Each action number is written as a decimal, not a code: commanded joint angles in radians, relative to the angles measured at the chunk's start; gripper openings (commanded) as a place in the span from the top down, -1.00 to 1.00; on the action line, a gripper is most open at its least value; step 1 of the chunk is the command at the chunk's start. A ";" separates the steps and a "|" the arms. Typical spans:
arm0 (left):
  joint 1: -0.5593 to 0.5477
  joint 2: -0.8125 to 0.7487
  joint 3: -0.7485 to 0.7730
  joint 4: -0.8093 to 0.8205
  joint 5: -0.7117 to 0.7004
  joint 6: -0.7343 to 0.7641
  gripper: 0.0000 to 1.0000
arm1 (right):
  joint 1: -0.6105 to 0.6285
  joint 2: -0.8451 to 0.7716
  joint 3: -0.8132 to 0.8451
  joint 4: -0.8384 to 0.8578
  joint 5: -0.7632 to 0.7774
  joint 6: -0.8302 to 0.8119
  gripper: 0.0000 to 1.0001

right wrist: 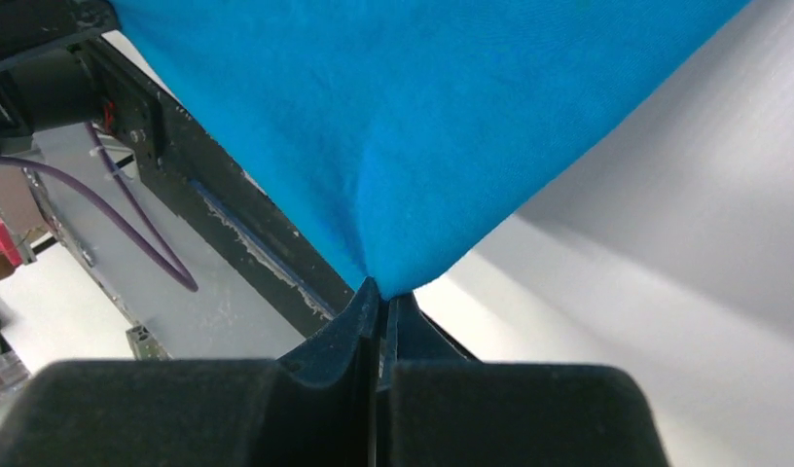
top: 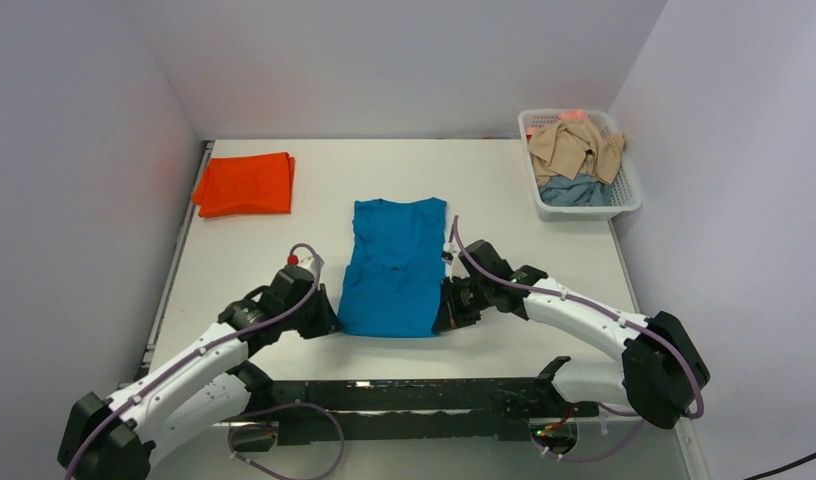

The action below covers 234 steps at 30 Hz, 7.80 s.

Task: Fold and stack the t-shirts
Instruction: Fold the long partially folded tshirt into a neat square, then put the neatly folded tshirt into the corner of the board with the left arm

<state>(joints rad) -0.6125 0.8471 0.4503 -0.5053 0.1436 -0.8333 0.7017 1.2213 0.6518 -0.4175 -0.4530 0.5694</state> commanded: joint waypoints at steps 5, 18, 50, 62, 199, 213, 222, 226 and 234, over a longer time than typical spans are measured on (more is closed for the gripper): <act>-0.002 -0.050 0.192 0.016 -0.138 0.060 1.00 | -0.078 -0.013 0.180 -0.090 0.029 -0.040 1.00; 0.170 0.400 0.593 0.133 -0.121 0.212 1.00 | -0.321 0.175 0.421 0.012 0.011 -0.066 1.00; 0.391 1.219 1.279 0.053 0.023 0.309 -0.13 | -0.533 0.978 1.081 0.128 -0.101 -0.118 -0.52; 0.375 1.150 1.168 0.212 0.264 0.315 -0.99 | -0.477 0.725 0.769 0.357 -0.229 -0.050 -1.00; 0.515 1.220 1.615 0.028 -0.667 1.123 1.00 | -0.409 -0.197 -0.025 0.271 1.050 -0.075 -1.00; 0.537 1.182 1.659 -0.044 -0.594 1.097 1.00 | -0.409 -0.191 -0.023 0.266 1.052 -0.071 -1.00; 0.563 1.186 1.685 -0.079 -0.543 1.078 1.00 | -0.410 -0.189 -0.025 0.265 1.050 -0.066 -1.00; 0.587 1.202 1.656 -0.069 -0.512 1.053 1.00 | -0.410 -0.178 -0.014 0.250 1.050 -0.066 -1.00; 0.667 1.310 1.695 -0.055 -0.471 1.054 1.00 | -0.410 -0.169 -0.011 0.246 1.058 -0.064 -1.00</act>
<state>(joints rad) 0.0051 2.1136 2.0907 -0.6025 -0.3634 0.2382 0.2958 1.0485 0.6006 -0.1787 0.5728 0.5007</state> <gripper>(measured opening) 0.069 0.997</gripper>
